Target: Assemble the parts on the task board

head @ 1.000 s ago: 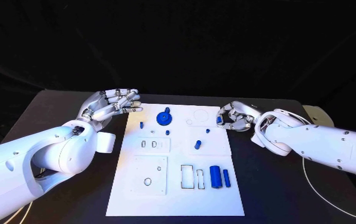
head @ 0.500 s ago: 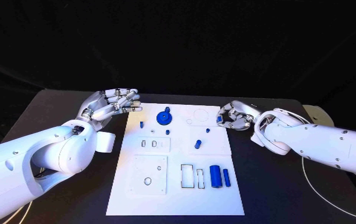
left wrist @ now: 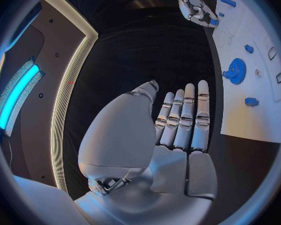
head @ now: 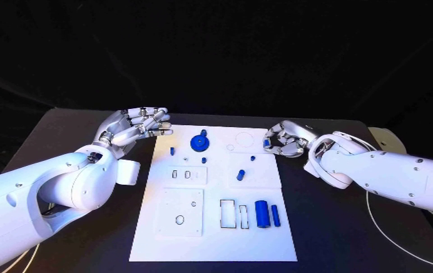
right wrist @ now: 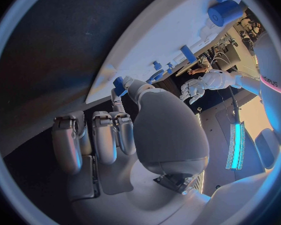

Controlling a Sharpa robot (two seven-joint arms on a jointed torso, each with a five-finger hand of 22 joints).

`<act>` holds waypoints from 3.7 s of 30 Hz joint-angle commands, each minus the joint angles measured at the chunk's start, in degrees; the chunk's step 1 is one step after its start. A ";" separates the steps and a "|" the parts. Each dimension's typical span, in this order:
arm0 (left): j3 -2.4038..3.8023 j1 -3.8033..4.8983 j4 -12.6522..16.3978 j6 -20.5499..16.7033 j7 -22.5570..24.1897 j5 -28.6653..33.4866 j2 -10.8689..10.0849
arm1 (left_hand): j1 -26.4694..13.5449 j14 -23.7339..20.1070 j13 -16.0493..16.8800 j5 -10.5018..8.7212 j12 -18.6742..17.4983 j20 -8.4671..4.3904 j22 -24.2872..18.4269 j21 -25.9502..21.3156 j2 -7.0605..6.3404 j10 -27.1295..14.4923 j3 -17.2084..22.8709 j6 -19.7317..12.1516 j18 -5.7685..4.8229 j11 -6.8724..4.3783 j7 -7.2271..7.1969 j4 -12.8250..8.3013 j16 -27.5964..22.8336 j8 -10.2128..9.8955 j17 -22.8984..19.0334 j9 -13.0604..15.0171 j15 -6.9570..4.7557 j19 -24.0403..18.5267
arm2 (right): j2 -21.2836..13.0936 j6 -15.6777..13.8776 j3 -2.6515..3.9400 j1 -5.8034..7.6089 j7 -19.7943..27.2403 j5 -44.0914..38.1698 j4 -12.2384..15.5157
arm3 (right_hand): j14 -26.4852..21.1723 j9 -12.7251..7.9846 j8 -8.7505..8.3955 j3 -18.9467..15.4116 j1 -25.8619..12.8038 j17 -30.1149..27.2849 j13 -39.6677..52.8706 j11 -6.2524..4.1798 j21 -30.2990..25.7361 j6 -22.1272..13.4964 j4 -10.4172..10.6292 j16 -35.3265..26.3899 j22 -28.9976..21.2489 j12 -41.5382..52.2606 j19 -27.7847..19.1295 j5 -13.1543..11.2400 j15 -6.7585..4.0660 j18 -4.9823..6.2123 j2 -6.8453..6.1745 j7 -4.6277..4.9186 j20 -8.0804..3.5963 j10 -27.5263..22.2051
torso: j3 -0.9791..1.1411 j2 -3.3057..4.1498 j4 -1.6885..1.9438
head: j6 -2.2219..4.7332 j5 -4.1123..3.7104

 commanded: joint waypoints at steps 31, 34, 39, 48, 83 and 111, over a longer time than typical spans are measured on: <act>0.02 0.04 -1.31 1.28 0.03 -0.25 0.79 | -0.17 0.17 -0.06 -0.14 -0.19 0.01 -0.15 -0.33 -0.52 0.33 0.42 0.17 0.80 0.11 0.57 0.10 -0.36 0.01 0.14 -0.03 -0.05 0.52 | 15.71 -2.29 -0.89 0.00 -17.69 -18.61 11.82 | 5.63 1.26 0.90 0.73 -1.30 13.04 14.32 -0.65 0.31 1.14 0.51 0.10 15.08 -0.02 6.09 -0.05 -0.85 -0.82 1.20 -1.11 -0.75 5.41 | -0.17 -0.12 0.02 | -1.19 3.18; 0.02 0.04 -1.33 1.34 0.03 -0.25 0.87 | -0.17 0.17 -0.06 -0.14 -0.19 0.01 -0.15 -0.33 -0.52 0.33 0.42 0.17 0.80 0.11 0.57 0.10 -0.36 0.01 0.14 -0.03 -0.05 0.52 | 16.62 -1.54 -0.97 -0.50 -18.35 -19.51 11.75 | 5.62 1.31 0.95 0.68 -1.51 13.00 14.29 -0.66 0.31 1.15 0.54 0.09 15.08 -0.06 6.09 -0.08 -0.87 -0.82 1.05 -1.12 -0.78 5.38 | -0.19 -0.14 0.05 | -1.33 3.24; 0.01 0.04 -1.47 1.37 0.01 -0.25 0.98 | -0.17 0.17 -0.06 -0.14 -0.19 0.01 -0.15 -0.33 -0.52 0.33 0.42 0.17 0.80 0.11 0.57 0.10 -0.36 0.01 0.14 -0.03 -0.05 0.52 | 17.48 -0.61 -1.02 -1.09 -18.95 -20.51 11.67 | 5.65 1.37 1.02 0.61 -1.76 13.14 14.44 -0.68 0.31 1.18 0.56 0.12 15.08 0.09 6.09 -0.11 -0.89 -0.82 0.87 -1.16 -0.82 5.51 | -0.10 -0.10 -0.01 | -1.26 2.83; 0.01 0.04 -1.63 1.24 0.08 -0.25 1.06 | -0.20 0.18 -0.07 -0.14 -0.22 0.01 -0.17 -0.34 -0.54 0.34 0.44 0.17 0.80 0.11 0.56 0.10 -0.38 -0.01 0.17 -0.04 -0.05 0.53 | 18.63 0.39 -1.10 -1.71 -19.50 -21.56 11.13 | 5.64 1.41 1.05 0.55 -1.94 13.12 14.49 -0.70 0.31 1.17 0.57 0.12 15.08 0.13 6.09 -0.11 -0.91 -0.82 0.67 -1.17 -0.84 5.54 | -0.08 -0.14 0.04 | -1.32 2.93; 0.01 0.04 -1.79 1.33 0.04 -0.25 0.98 | -0.26 0.18 -0.09 -0.15 -0.34 0.01 -0.21 -0.37 -0.60 0.27 0.50 0.07 0.80 0.14 0.58 0.11 -0.45 -0.10 0.25 -0.07 -0.04 0.55 | 19.48 2.00 -1.23 -2.23 -19.70 -23.13 9.28 | 5.57 0.48 -1.73 -0.10 -4.81 12.75 13.02 1.01 0.31 -3.50 1.45 0.02 15.08 -1.34 6.09 -0.76 0.43 -0.82 -2.50 0.86 0.14 4.29 | -0.13 -0.20 0.04 | -1.42 2.99; 0.00 0.03 -2.53 1.08 -3.76 -6.01 0.99 | -1.86 7.11 0.55 -0.28 1.23 -2.11 0.88 2.71 -1.25 5.49 0.58 2.12 0.97 -1.57 -0.51 0.80 2.98 0.66 3.11 0.31 -2.27 5.68 | 15.97 -12.56 -0.96 -1.99 -13.43 -20.96 13.11 | 5.25 -1.45 -6.83 -17.99 -2.14 11.44 10.22 3.22 0.15 -9.09 8.67 -0.27 14.94 -4.11 5.98 -1.78 2.49 -0.77 -1.16 3.14 2.25 1.61 | -0.06 -0.27 0.02 | -1.27 3.00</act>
